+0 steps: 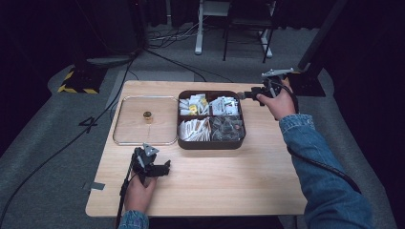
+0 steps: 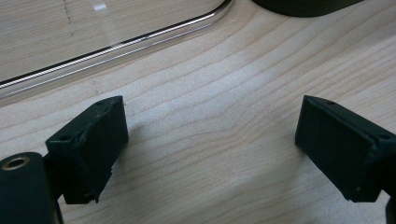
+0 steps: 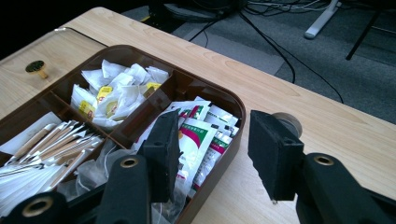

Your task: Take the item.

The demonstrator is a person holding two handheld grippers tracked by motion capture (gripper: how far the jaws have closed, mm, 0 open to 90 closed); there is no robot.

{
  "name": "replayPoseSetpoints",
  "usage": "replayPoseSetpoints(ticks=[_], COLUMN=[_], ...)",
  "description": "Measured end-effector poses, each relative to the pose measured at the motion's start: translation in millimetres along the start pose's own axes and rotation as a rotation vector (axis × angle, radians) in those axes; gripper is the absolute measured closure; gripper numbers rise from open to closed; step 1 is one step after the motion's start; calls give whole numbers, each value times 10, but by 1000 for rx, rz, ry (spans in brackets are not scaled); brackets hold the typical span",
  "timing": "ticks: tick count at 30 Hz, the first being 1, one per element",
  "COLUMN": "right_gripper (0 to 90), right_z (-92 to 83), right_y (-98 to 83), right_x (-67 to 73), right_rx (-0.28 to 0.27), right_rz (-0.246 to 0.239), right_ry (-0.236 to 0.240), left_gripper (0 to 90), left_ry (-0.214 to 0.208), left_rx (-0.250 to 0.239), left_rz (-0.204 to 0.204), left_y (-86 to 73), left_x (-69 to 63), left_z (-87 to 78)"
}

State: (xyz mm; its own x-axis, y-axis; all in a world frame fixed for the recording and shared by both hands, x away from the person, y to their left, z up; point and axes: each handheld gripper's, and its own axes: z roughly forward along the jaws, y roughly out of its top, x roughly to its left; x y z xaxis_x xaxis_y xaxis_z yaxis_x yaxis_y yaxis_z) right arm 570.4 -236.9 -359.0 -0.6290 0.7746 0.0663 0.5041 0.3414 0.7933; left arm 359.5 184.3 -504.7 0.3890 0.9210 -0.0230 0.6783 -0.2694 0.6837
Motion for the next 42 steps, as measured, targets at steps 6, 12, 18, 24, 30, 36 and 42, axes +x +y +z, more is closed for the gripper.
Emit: replayPoseSetpoints(ticks=[6,12,18,24,30,36,42], right_gripper=[541,538,537,540,547,568,576], right_z=[187,426,604,727,829,927,1000], right_y=[44,30,-27,-62,-108,-141,-168], right_x=[-58,55,148,233,297,357,403], right_rx=[39,79,104,112,111,137,155], right_rz=[46,1,-5,7,40,41,30], right_ry=[-38,-33,-24,1,36,40,41], left_gripper=[99,99,99,99,99,99,99], left_ry=[-1,0,0,-1,0,0,0], left_rx=[3,1,1,1,1,1,1], left_rz=[1,-1,-1,0,0,0,-1], left_y=[5,7,7,7,7,7,7], left_x=[3,3,3,3,3,3,2], left_z=[2,6,6,6,6,6,6])
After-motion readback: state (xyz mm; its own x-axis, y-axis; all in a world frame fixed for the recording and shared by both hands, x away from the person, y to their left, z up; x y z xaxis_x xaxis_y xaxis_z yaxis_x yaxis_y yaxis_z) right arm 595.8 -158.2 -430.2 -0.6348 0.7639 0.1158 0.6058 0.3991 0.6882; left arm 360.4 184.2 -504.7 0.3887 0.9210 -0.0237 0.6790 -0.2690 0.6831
